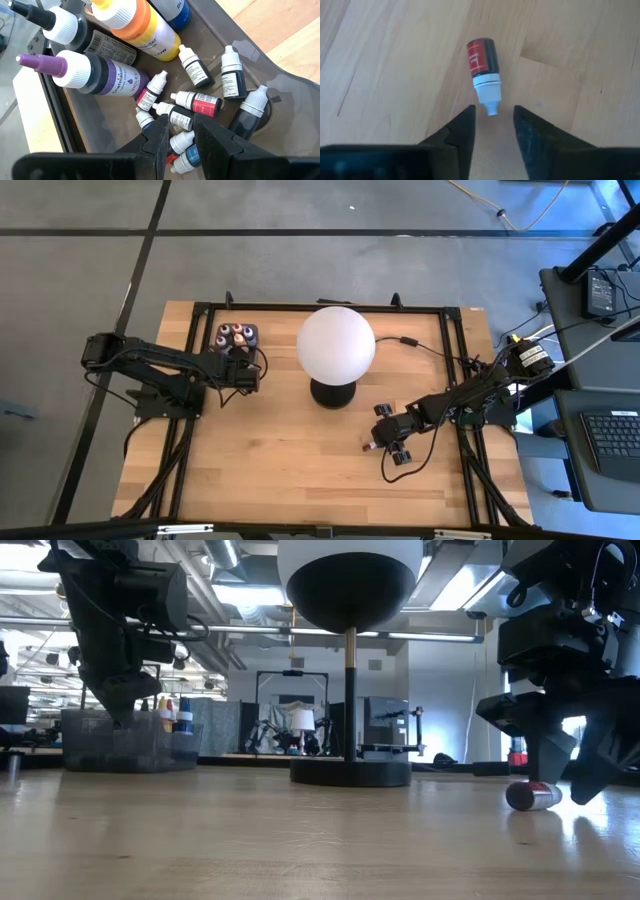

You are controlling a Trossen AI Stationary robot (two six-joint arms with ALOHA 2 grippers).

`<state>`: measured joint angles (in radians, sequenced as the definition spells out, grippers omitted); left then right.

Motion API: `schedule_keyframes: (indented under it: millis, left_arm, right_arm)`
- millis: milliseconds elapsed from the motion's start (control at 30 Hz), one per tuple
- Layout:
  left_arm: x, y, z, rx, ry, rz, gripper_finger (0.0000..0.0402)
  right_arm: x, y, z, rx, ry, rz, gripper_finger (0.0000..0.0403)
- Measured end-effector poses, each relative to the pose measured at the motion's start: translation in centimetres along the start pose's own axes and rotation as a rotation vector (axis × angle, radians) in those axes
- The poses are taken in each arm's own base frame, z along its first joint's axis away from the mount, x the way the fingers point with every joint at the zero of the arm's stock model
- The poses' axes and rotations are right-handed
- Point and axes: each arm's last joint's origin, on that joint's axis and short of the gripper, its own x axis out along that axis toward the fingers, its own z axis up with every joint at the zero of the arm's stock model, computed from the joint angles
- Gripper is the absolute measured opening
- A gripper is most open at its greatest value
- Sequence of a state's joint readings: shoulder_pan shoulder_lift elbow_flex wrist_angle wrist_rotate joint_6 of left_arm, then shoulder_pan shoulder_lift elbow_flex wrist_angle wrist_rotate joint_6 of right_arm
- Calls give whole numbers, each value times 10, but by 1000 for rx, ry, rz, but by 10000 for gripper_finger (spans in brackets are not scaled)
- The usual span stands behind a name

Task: Pick & Place food coloring
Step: Put the small red food coloring bottle into the black container

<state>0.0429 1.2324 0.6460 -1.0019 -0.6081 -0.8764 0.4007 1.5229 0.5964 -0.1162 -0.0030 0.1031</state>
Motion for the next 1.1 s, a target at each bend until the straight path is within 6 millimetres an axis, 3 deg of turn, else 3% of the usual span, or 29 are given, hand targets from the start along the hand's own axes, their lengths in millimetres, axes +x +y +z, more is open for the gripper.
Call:
schedule_keyframes:
  millis: [233, 500, 800, 1100]
  left_arm:
    - [0, 0, 0, 0, 1, -1, 89]
    - [0, 0, 0, 0, 1, -1, 89]
    - [0, 0, 0, 0, 1, -1, 89]
    - [0, -1, 0, -2, -3, -4, 89]
  right_arm:
    - [0, 1, 2, -3, -18, 26, 189]
    - [0, 1, 5, -33, -50, 23, 196]
    - [0, 1, 7, -61, -68, 3, 164]
    - [12, 1, 5, -61, -56, 14, 134]
